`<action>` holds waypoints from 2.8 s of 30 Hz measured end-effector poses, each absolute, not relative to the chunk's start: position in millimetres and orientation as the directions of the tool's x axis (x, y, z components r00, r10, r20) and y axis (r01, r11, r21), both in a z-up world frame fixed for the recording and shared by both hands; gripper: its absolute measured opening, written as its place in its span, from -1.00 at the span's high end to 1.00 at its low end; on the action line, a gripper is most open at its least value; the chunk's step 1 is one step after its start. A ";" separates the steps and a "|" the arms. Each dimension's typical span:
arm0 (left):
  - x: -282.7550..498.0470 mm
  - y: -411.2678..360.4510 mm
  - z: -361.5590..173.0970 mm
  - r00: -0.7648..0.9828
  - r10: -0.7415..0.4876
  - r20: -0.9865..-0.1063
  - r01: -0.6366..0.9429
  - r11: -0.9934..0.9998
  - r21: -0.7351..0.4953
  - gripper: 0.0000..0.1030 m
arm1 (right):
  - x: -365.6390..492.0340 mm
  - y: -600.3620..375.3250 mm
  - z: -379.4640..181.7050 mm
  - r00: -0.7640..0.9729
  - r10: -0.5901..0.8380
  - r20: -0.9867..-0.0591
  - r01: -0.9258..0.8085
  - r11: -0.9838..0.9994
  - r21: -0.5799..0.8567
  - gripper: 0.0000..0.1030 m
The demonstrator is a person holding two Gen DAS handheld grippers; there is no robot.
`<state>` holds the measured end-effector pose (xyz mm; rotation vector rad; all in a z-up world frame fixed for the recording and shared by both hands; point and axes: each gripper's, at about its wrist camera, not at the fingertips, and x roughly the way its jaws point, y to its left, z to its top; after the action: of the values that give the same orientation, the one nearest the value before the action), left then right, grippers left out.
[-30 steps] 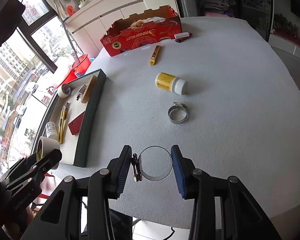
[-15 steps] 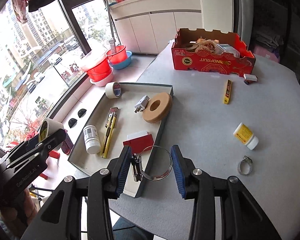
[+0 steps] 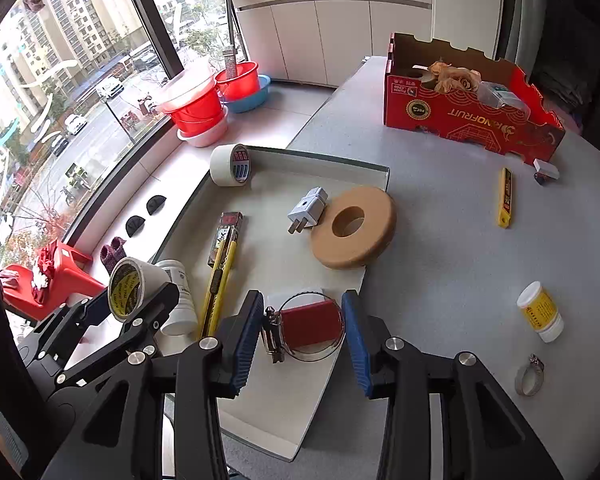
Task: Organize rigid objects
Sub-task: 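Carry the tape roll and hose clamp back toward the tray, then lower the tape roll and clamp into the tray and open both grippers, then move both grippers back toward the second clamp and yellow bottle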
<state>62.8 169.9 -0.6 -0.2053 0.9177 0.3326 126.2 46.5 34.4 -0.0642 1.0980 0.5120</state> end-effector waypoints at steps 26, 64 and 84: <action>88.8 168.4 -25.5 0.524 0.205 -0.827 -0.366 0.930 -0.002 -0.01 | 152.9 71.8 -1.2 0.295 0.314 -0.902 -0.428 0.888 0.169 0.19; 14.1 172.2 -19.3 0.545 0.208 -0.812 -0.438 0.897 -0.064 -0.99 | 101.4 44.8 8.1 0.276 0.406 -0.871 -0.412 0.869 0.275 -0.99; -9.1 112.0 -8.7 0.569 0.188 -0.801 -0.271 0.962 0.034 -0.99 | 63.5 -23.0 -11.3 0.264 0.371 -0.891 -0.326 0.903 0.279 -0.99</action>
<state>-9.1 112.0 -8.7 -0.0965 0.9279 0.2698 63.5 -23.0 -11.3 0.0425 1.2160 0.4712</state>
